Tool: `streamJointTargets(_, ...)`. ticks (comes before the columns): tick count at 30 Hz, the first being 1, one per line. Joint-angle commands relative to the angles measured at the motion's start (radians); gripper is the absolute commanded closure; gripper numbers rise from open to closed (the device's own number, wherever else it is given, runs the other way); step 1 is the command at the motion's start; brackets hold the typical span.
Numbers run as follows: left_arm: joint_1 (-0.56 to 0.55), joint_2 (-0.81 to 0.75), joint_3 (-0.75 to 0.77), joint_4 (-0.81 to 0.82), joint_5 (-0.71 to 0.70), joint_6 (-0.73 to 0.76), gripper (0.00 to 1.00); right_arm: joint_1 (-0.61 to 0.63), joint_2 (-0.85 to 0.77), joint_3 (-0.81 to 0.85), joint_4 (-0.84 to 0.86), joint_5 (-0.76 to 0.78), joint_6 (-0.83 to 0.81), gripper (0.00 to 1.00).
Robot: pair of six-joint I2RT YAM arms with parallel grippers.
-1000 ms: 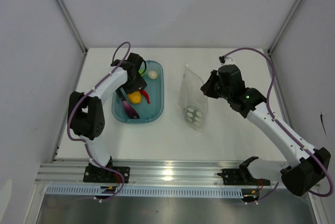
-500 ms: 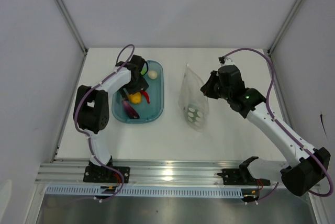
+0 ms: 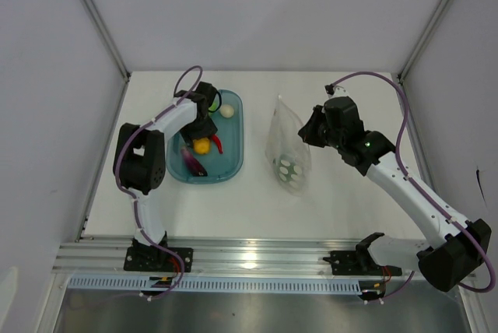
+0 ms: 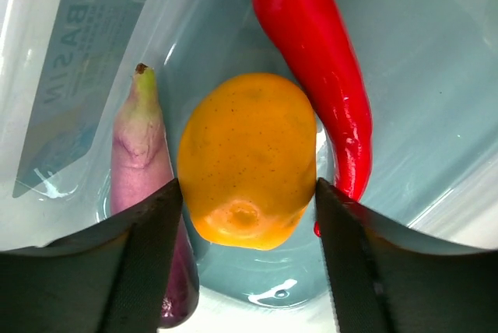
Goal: Place the food in the zip-top bag and seal the zipper
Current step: Pick up the fake fruit from the bin.
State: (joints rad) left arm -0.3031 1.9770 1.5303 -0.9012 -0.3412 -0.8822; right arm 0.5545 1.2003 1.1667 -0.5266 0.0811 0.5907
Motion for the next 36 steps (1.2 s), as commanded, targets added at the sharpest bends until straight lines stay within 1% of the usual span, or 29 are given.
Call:
streamJointTargets(1,0.01,0.005,0.028,-0.004,-0.036,0.02,0.33,-0.002,-0.024,0.016,-0.001,0.003,-0.011,1.0)
streamJointTargets(2,0.01,0.005,0.03,-0.001,-0.035,0.026,0.39,-0.002,-0.025,0.016,0.0,0.0,-0.011,1.0)
streamJointTargets(4,0.01,0.002,0.028,0.002,-0.038,0.034,0.41,-0.002,-0.025,0.016,-0.001,0.002,-0.012,1.0)
streamJointTargets(5,0.01,-0.003,0.018,0.021,-0.035,0.038,0.48,-0.002,-0.027,0.016,0.0,0.003,-0.011,1.0)
streamJointTargets(7,0.01,-0.006,0.01,0.034,-0.025,0.052,0.49,-0.002,-0.028,0.016,-0.001,0.002,-0.011,1.0)
streamJointTargets(8,0.01,-0.006,0.008,0.035,-0.025,0.054,0.51,-0.004,-0.028,0.016,0.0,0.003,-0.011,1.0)
streamJointTargets(10,0.009,-0.006,0.007,0.047,-0.018,0.064,0.62,-0.002,-0.033,0.016,0.0,0.003,-0.008,1.0)
streamJointTargets(11,0.01,-0.009,0.002,0.053,-0.012,0.068,0.71,-0.002,-0.031,0.014,-0.001,0.005,-0.009,1.0)
streamJointTargets(12,0.01,-0.013,-0.002,0.061,-0.012,0.071,0.77,-0.002,-0.034,0.014,0.0,0.005,-0.009,1.0)
streamJointTargets(13,0.009,-0.029,-0.005,0.07,-0.012,0.08,0.89,-0.002,-0.033,0.016,-0.003,0.008,-0.009,1.0)
streamJointTargets(15,0.009,-0.05,-0.005,0.07,-0.016,0.084,0.99,-0.002,-0.034,0.014,-0.003,0.008,-0.009,1.0)
streamJointTargets(18,0.001,-0.116,0.007,0.064,-0.045,0.107,1.0,-0.002,-0.03,0.013,0.0,0.009,-0.008,1.0)
streamJointTargets(21,-0.019,-0.199,0.048,0.035,-0.044,0.135,0.99,-0.002,-0.018,0.016,0.004,0.006,-0.008,1.0)
streamJointTargets(26,-0.088,-0.383,0.045,0.114,0.028,0.222,0.99,0.005,0.007,0.034,0.002,0.017,-0.011,1.0)
streamJointTargets(27,-0.099,-0.447,0.042,0.133,0.11,0.251,0.99,0.007,0.011,0.039,-0.003,0.023,-0.017,1.0)
streamJointTargets(29,-0.123,-0.512,0.019,0.189,0.224,0.269,0.99,0.028,0.024,0.06,-0.016,0.072,-0.028,1.0)
streamJointTargets(30,-0.131,-0.57,-0.013,0.25,0.282,0.262,1.0,0.039,0.031,0.07,-0.026,0.095,-0.034,1.0)
streamJointTargets(31,-0.146,-0.593,-0.015,0.271,0.377,0.244,1.0,0.059,0.036,0.089,-0.044,0.112,-0.045,1.0)
streamJointTargets(33,-0.163,-0.631,-0.016,0.312,0.438,0.189,0.99,0.074,0.051,0.106,-0.059,0.157,-0.052,1.0)
streamJointTargets(34,-0.181,-0.638,-0.015,0.329,0.511,0.175,0.99,0.084,0.053,0.114,-0.064,0.169,-0.055,1.0)
streamJointTargets(36,-0.197,-0.633,-0.015,0.358,0.585,0.119,0.99,0.105,0.054,0.12,-0.069,0.192,-0.058,1.0)
